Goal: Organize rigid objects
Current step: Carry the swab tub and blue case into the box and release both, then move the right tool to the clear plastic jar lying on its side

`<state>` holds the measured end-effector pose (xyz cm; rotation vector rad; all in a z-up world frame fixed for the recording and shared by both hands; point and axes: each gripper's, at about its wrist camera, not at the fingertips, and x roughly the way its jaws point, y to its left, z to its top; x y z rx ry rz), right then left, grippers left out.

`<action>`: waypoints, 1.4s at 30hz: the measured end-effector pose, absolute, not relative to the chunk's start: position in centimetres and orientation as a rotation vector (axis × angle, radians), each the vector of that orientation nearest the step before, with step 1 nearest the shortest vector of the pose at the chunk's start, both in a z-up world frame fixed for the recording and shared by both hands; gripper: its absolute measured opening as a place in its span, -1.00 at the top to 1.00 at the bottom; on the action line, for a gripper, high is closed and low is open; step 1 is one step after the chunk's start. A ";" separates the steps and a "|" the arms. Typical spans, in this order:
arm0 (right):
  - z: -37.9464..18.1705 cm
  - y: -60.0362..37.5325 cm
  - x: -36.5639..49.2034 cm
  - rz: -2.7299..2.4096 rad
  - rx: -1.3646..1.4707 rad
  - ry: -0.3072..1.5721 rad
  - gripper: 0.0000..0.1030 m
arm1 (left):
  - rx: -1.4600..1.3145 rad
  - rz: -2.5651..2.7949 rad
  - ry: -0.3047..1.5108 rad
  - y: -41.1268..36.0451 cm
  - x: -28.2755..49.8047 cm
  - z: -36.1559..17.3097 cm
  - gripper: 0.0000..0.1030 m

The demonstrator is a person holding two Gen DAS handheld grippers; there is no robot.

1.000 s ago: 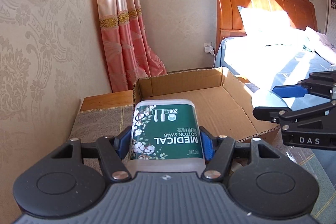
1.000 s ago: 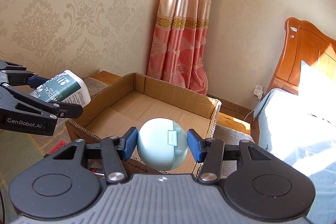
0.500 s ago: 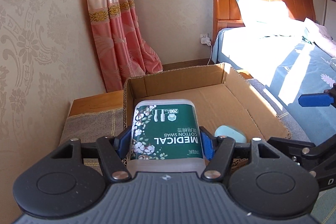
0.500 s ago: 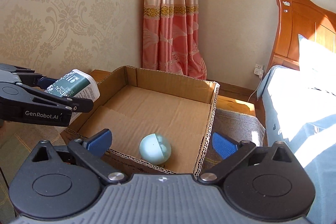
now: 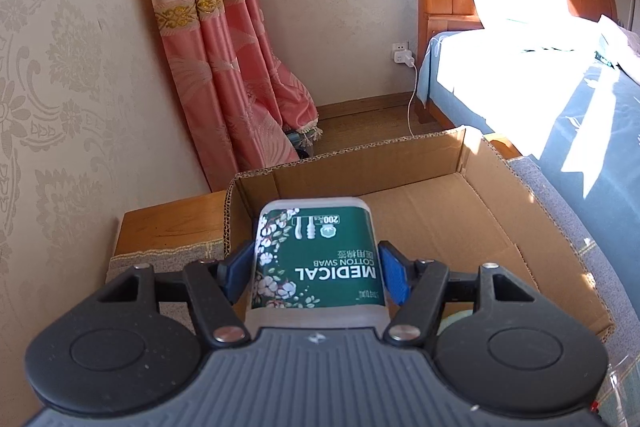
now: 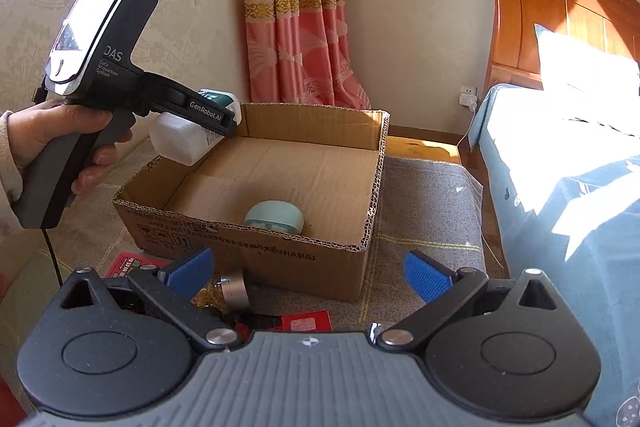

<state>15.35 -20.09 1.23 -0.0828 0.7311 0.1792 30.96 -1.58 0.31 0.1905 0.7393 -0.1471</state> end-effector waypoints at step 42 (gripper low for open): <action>-3.9 -24.8 18.4 0.471 -0.098 0.928 -1.00 | 0.071 -0.082 0.683 2.6 11.8 -0.4 -0.97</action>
